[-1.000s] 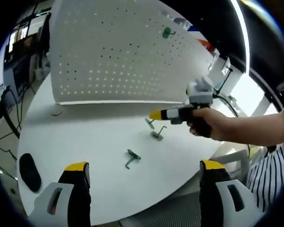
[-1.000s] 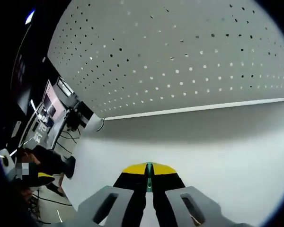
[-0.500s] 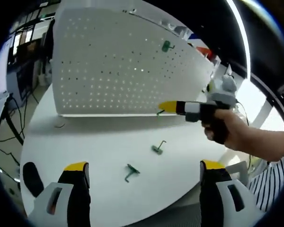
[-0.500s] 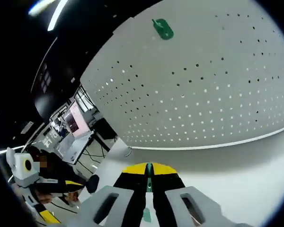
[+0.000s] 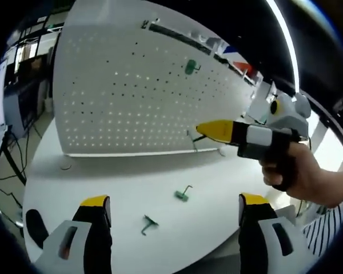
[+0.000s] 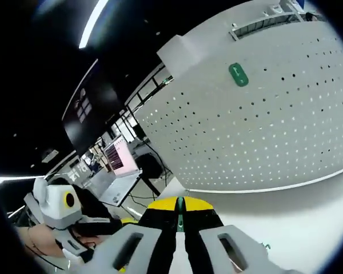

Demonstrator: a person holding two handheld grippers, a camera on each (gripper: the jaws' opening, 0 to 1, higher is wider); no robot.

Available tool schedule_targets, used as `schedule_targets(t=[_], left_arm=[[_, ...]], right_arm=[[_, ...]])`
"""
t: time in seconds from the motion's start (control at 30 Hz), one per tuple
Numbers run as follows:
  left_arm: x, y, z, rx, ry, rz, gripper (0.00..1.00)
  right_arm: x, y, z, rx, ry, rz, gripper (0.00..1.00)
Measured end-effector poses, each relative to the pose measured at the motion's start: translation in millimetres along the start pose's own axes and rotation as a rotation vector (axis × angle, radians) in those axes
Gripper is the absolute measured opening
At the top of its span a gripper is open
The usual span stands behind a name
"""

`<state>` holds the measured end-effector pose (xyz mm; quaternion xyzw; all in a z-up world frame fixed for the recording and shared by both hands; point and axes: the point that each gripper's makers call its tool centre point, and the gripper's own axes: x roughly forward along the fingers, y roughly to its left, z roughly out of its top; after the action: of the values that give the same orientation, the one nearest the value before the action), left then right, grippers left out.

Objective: Insert the hook assembly into the mounting plate slot until the hook locks in place.

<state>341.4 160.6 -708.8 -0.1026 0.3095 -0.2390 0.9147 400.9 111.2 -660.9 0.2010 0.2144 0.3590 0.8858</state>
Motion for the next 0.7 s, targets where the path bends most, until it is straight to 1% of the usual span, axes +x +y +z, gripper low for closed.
schedule_targets(t=[0.1,0.13,0.3,0.4,0.5,0.63,0.7], left_arm=[[-2,-3.9,3.2,-0.009,-0.014,-0.007,0.88],[-3,-6.7,4.7,-0.009,-0.022,-0.012,0.87],[-1,-10.1,4.8,-0.013,-0.024,-0.022,0.80],[1,-13.8,6.1,-0.059,-0.036,-0.048,0.75],[0,-15.9,6.2,-0.082,-0.038,-0.058,0.71],[-1,-17.4,6.4,-0.072,-0.034,-0.067,0.64],[-1,-17.5,7.9,-0.083,-0.040,-0.071,0.63]], right_arm=[[-5,6,-3.5,-0.004,0.012,0.006,0.00],[-6,11,-4.5,-0.005,0.015,0.021,0.00],[-13,25,-8.3,0.006,0.013,0.046,0.00],[-16,32,-10.6,0.003,0.010,0.056,0.00],[-19,37,-10.5,0.003,0.003,0.062,0.00],[-20,45,-11.0,0.008,-0.009,0.074,0.00],[-21,48,-12.7,0.007,-0.011,0.077,0.00]])
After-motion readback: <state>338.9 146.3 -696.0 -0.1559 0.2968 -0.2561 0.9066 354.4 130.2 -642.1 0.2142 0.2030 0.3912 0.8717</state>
